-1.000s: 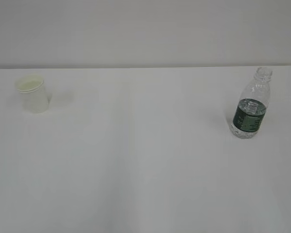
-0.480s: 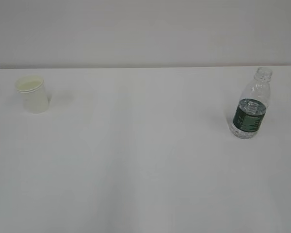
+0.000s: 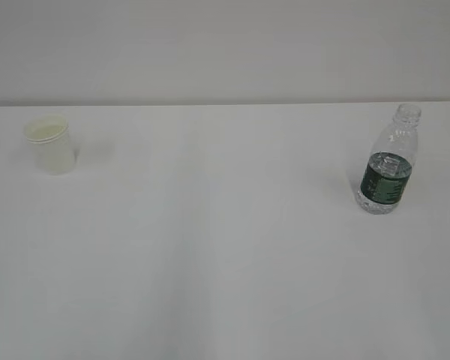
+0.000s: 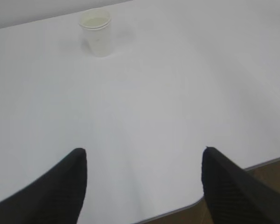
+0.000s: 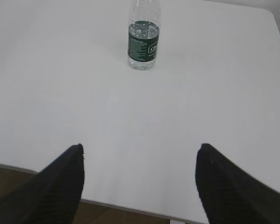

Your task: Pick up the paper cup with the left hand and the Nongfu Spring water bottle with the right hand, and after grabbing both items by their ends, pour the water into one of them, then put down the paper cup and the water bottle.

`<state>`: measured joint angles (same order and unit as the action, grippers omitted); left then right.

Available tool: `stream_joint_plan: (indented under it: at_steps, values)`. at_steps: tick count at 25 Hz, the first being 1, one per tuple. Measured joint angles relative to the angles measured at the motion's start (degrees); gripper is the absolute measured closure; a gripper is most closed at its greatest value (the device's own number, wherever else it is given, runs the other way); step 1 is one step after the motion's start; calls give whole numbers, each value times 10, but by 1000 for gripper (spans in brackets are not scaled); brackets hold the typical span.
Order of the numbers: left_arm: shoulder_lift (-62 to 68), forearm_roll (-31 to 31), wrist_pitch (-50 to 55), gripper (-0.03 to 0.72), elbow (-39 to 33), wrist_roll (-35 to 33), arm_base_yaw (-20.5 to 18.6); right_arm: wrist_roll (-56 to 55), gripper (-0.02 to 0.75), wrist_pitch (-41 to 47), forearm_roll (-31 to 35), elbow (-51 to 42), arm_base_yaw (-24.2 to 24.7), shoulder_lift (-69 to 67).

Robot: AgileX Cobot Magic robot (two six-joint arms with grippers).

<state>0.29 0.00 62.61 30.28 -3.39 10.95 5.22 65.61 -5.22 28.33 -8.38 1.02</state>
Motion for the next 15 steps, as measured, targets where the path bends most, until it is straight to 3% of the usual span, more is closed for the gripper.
stream_joint_plan:
  at_steps: [15]
  values:
    - [0, 0, 0, 173, 0, -1, 0, 1, 183, 0, 0, 0, 0, 0]
